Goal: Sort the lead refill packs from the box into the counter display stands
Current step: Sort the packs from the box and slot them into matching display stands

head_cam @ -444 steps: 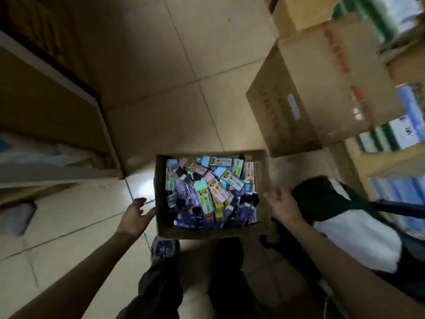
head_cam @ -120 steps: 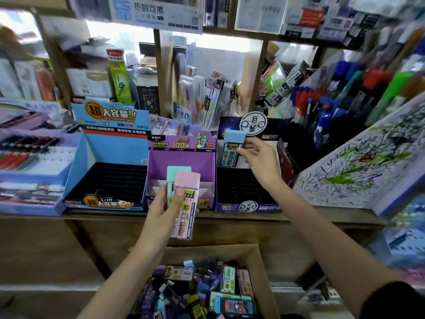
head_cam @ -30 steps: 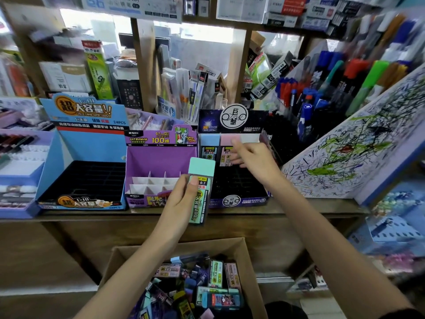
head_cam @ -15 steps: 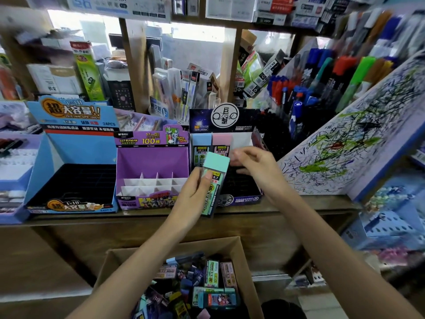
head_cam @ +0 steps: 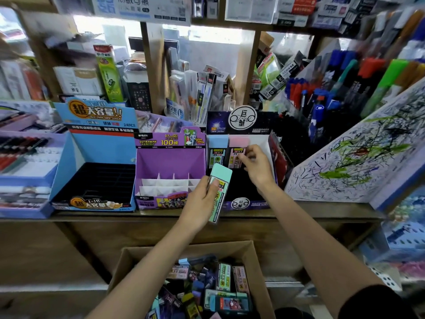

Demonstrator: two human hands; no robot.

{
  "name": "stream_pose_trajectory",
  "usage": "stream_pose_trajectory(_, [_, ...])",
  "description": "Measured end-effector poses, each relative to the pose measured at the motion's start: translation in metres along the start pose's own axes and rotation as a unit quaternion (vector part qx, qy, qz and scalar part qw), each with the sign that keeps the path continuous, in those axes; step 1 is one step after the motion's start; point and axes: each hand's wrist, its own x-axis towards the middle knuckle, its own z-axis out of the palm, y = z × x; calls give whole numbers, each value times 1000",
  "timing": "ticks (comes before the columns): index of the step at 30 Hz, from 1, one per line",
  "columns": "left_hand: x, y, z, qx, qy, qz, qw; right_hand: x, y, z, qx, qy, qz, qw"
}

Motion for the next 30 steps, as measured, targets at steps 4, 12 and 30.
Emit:
stream_pose_trajectory(4, [2,-1,0,6,-5,-12,1000,-6,-7,-6,60,-14,-11,998])
stream_pose_trajectory(12, [-9,-11,5,-51,10,45,998,-17,-21,-2,113,-53,-67,990])
stream_pose_trajectory(30, [5,-13,4,7,8,-4,1000,-4,-18,17,76,-130,-55,987])
